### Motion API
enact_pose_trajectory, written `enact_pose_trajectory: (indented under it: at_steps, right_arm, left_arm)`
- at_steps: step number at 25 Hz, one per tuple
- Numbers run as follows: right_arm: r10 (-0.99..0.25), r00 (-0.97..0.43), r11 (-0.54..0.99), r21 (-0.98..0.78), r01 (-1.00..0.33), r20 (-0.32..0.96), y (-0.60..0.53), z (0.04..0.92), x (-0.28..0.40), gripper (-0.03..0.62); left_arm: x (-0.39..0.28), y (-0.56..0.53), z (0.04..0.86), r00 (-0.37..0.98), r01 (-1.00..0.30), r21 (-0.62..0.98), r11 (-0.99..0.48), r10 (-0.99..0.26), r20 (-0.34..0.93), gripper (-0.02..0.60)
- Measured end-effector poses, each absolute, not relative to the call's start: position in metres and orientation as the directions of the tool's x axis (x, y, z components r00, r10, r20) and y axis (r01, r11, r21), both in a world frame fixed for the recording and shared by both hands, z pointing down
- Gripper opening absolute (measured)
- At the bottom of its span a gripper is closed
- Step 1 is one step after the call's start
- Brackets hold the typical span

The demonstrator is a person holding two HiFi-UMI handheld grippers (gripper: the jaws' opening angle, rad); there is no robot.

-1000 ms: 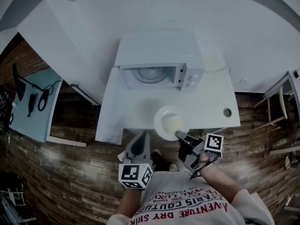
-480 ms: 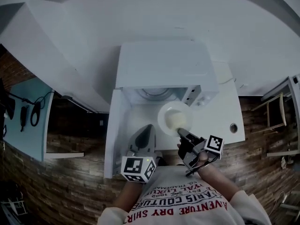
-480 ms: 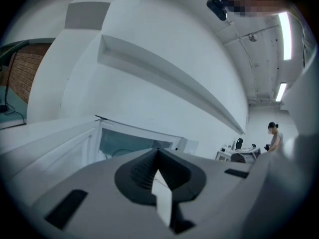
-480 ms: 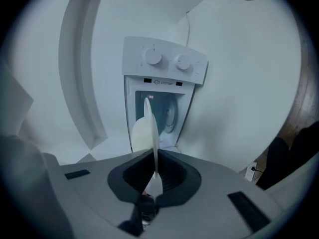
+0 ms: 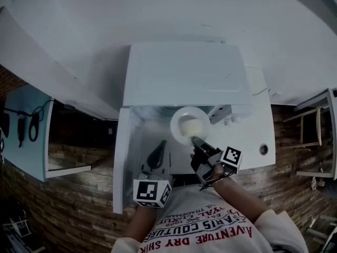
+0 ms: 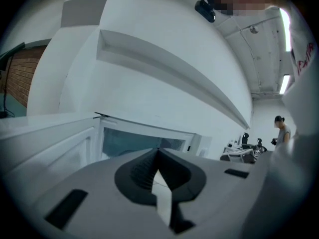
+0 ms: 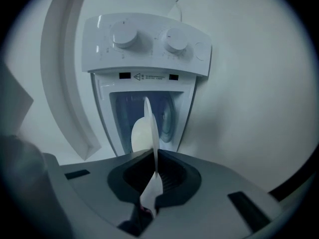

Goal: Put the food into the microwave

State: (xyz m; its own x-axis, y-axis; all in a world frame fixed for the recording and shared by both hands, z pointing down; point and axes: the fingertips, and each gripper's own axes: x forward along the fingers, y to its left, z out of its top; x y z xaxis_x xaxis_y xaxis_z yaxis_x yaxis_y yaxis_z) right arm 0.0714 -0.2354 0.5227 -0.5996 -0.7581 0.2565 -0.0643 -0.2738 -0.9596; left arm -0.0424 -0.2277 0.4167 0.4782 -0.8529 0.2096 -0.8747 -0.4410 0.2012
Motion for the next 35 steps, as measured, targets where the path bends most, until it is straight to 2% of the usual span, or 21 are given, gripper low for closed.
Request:
enact_pose_trajectory:
  at_steps: [4,16,28,35]
  right_arm:
    - [-0.77,-0.592,-0.258,-0.964,-0.054,0.24,-0.264,0.539,0.067,0.021]
    - [-0.796,-0.56,-0.249,-0.967,-0.047,0.232,-0.332,0.576,0.046,0.021]
    - [-0.821,-0.517,-0.241,-0.968,-0.075,0.244,-0.373,0.581,0.037,0.021]
    - [-0.787,-0.529,-0.245,-0.948,-0.205,0.317,-0.373,0.579,0.034,0.035]
  left_arm:
    - [-0.047,-0.243,0.422,0.453,-0.888,0.178,-0.423,-0.872,0.184,0.003]
    - [-0.052,-0.276,0.457,0.417,-0.908,0.134,-0.396,-0.882,0.219,0.003]
    - [-0.049,-0.272,0.473,0.443,-0.893,0.209,-0.398,-0.86,0.253,0.003]
    - [-0.041,-0.269,0.476,0.461,-0.88,0.259,-0.399,-0.849,0.259,0.003]
